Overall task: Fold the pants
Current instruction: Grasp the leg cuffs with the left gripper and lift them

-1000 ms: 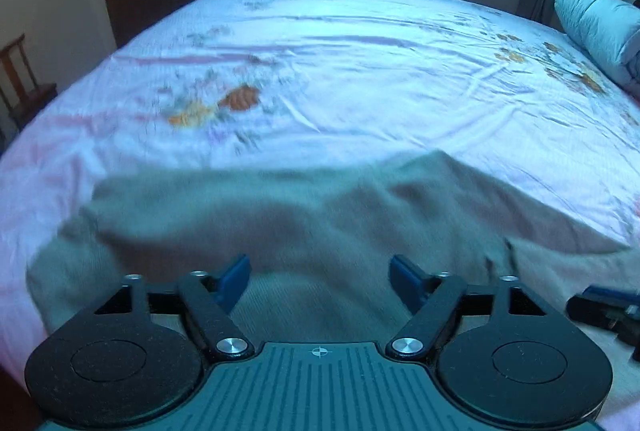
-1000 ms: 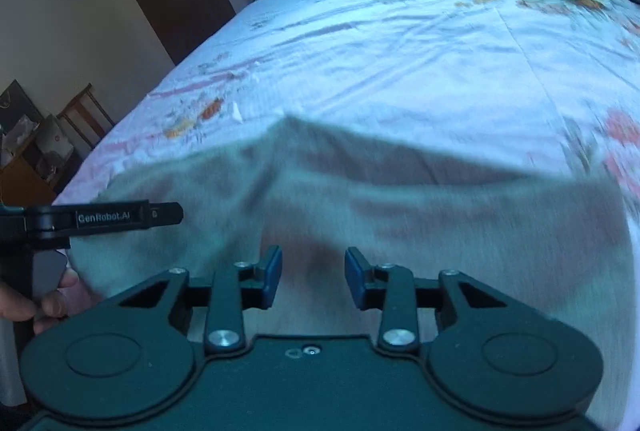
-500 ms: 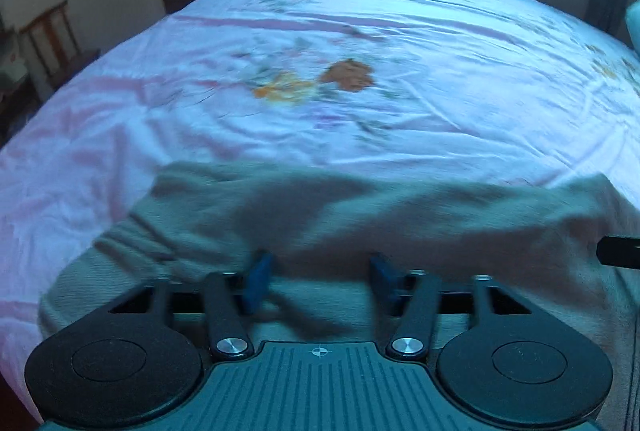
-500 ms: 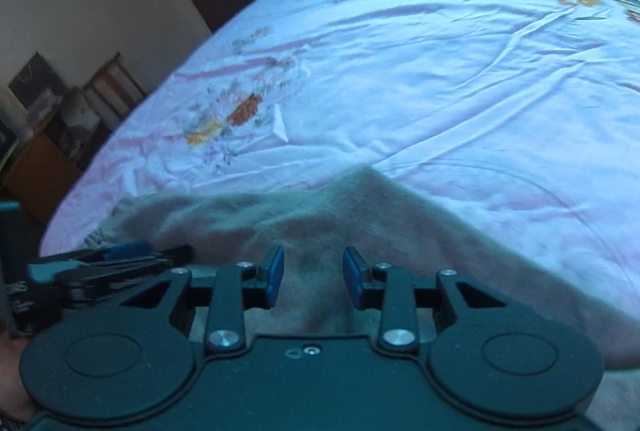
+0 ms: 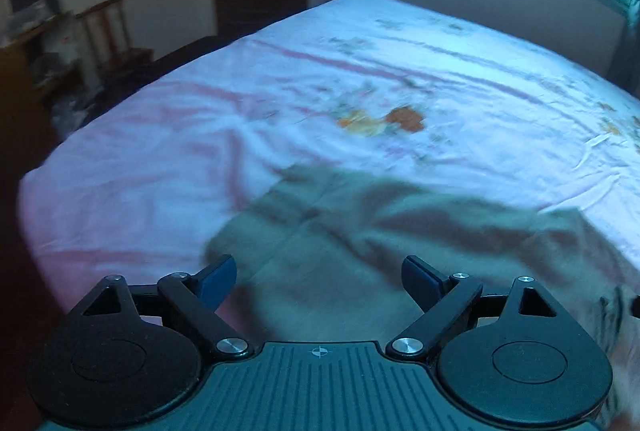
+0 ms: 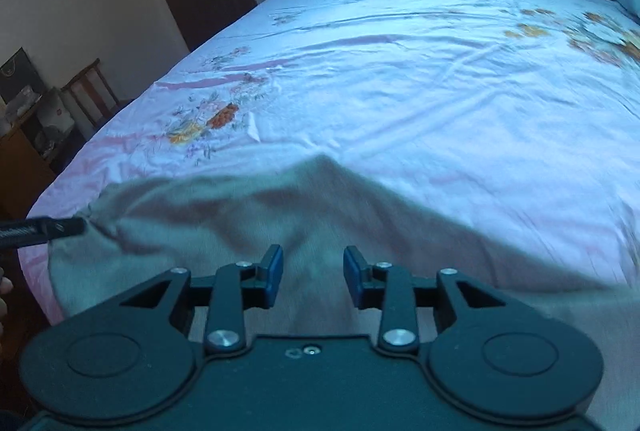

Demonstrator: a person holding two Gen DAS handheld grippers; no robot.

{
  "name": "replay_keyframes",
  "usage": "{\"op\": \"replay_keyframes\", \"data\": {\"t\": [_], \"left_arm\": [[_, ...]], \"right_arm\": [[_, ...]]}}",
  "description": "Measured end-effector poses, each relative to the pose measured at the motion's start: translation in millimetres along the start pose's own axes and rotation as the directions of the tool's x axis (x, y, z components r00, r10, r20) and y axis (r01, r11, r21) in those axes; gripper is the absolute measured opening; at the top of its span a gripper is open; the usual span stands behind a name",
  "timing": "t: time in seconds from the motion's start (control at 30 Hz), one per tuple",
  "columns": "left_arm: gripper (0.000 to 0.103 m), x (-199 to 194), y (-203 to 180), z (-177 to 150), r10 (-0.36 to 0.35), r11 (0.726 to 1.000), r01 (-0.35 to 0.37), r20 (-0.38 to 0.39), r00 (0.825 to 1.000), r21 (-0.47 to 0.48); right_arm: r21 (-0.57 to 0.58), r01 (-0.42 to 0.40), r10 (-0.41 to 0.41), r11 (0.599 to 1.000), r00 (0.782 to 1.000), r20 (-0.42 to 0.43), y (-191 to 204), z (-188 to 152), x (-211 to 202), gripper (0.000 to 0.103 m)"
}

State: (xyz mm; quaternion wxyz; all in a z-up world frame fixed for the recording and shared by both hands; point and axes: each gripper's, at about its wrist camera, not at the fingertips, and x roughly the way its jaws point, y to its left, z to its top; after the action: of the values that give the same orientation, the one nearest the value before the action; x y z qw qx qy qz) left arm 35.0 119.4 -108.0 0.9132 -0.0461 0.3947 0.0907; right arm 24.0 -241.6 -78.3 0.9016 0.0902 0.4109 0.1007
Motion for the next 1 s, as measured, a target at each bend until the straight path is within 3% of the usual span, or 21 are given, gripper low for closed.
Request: {"op": "replay_keyframes", "data": {"t": [0.1,0.2,0.4,0.6,0.77,0.83,0.87,1.0], "left_arm": [[0.089,2.1,22.8,-18.0,0.048,0.996,-0.053,-0.064,0.997,-0.078],[0.089,11.6,36.0,-32.7,0.051,0.991,-0.063,-0.103,0.993,-0.122],[0.089,41.1,42.8,-38.8,-0.037,0.976,0.009,-0.121,0.992,-0.22],[0.097,69.2,50.9,-34.1,-0.082,0.953,0.039,-0.133,0.988,-0.299],[0.098,79.3,53.1,-21.9,-0.101,0.946,0.065,-0.099,0.99,-0.316],[0.075,80.2,54.3,-18.8,-0.122,0.941,0.089,-0.084,0.989,-0.327],[0.07,81.5,55.5,-18.2,-0.151,0.932,0.111,-0.089,0.985,-0.346],[0.064,80.1,56.6,-19.9,-0.164,0.924,0.128,-0.069,0.984,-0.361]], "right_arm": [[0.038,0.01,-0.01,0.999,1.0,-0.002,-2.4,-17.9,-8.8,0.026],[0.051,0.027,-0.027,0.998,1.0,-0.009,0.6,-32.7,-12.6,0.026],[0.077,0.039,-0.038,0.996,0.999,-0.019,3.2,-49.9,-15.0,0.028],[0.056,0.056,-0.054,0.997,0.998,-0.025,10.9,-56.8,-13.3,0.028],[0.059,0.055,-0.053,0.997,0.998,-0.026,11.4,-58.8,-11.7,0.029],[0.068,0.054,-0.052,0.996,0.998,-0.027,10.6,-59.3,-11.3,0.029],[0.069,0.054,-0.052,0.996,0.998,-0.027,10.5,-59.7,-11.2,0.029],[0.072,0.053,-0.052,0.996,0.998,-0.025,10.0,-59.8,-11.5,0.029]]}}
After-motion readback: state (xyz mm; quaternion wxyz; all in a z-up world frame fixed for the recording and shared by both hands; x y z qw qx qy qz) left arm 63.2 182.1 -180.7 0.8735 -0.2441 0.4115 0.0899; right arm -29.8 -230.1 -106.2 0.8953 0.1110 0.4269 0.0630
